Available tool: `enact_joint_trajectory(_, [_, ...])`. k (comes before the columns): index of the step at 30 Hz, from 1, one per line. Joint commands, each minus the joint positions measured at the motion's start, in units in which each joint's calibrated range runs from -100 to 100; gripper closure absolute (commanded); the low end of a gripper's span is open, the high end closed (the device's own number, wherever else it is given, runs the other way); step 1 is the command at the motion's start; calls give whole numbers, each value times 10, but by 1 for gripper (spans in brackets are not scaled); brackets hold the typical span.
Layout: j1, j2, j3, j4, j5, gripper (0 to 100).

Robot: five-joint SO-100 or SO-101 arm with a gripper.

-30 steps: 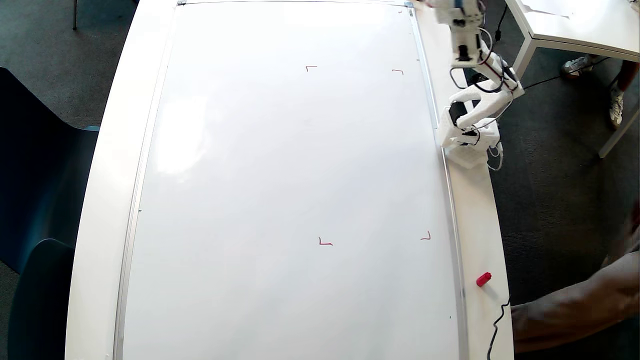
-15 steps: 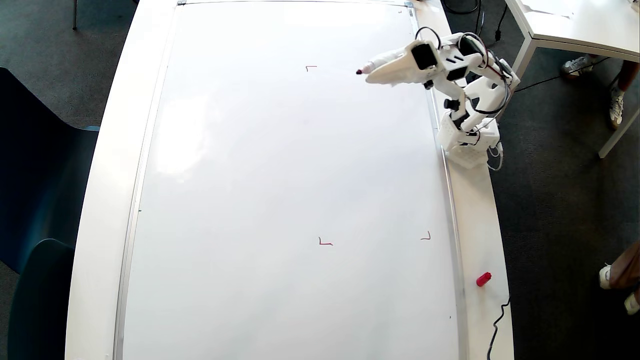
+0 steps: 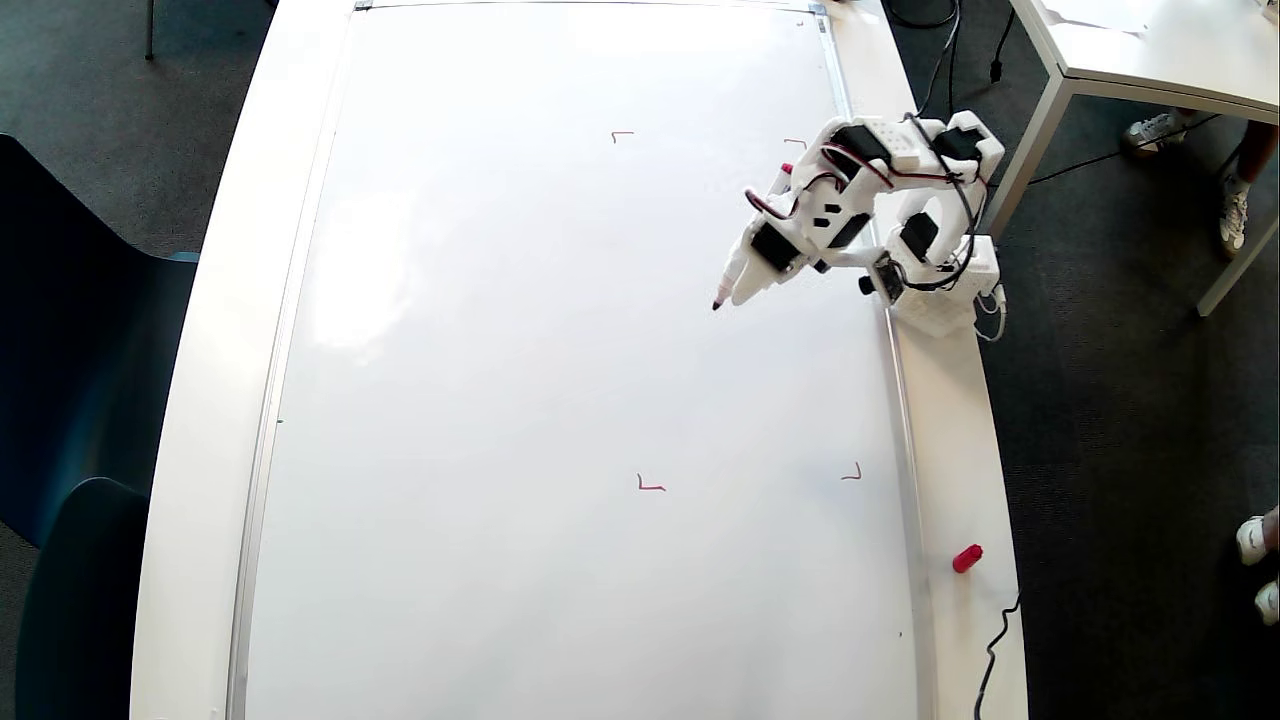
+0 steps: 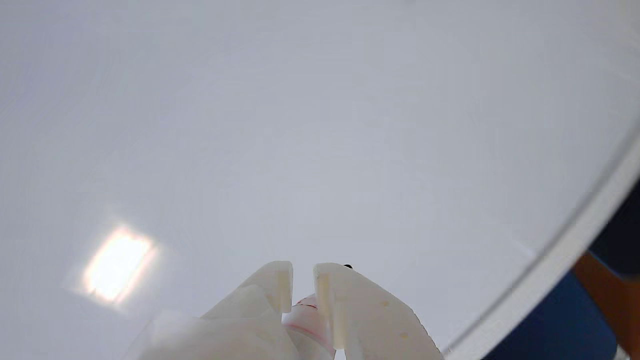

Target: Draw on a whiteboard a robot head using a pen attached to the gripper

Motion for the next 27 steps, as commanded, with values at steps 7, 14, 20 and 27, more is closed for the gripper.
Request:
enact_joint_trajectory(7, [-18,175,-95,64,78,99])
enact_joint_trajectory(14, [-16,242,-95,-1,75,99])
enact_joint_trajectory(20, [-14,294,-137,-52,4,99])
enact_joint_trajectory(27, [-18,339,-203,-53,-61,99])
